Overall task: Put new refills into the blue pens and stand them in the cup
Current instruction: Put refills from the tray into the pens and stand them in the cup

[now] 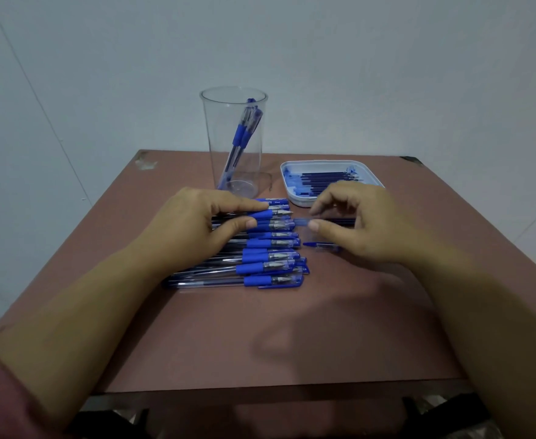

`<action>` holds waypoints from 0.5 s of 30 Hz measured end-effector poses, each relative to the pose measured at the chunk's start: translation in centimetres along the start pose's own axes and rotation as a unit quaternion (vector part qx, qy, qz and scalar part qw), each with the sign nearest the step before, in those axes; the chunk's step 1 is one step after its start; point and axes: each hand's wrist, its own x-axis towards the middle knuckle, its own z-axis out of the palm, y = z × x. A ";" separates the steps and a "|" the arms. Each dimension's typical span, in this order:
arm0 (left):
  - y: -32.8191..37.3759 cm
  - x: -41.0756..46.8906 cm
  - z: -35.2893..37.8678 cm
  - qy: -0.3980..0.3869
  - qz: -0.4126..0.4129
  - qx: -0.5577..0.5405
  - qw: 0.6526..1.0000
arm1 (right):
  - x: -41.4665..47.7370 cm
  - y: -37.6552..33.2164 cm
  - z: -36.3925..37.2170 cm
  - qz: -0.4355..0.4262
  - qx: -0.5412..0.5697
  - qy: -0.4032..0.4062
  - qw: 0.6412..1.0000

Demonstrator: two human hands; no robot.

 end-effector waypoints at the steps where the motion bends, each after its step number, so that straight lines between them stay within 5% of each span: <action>1: 0.1 0.0 0.0 -0.001 0.003 0.001 1.000 | 0.2 -0.2 0.6 -0.017 0.003 0.021 1.000; 15: -0.2 0.2 0.2 -0.004 0.019 0.018 1.000 | 1.6 -0.6 3.4 -0.057 0.010 0.055 0.997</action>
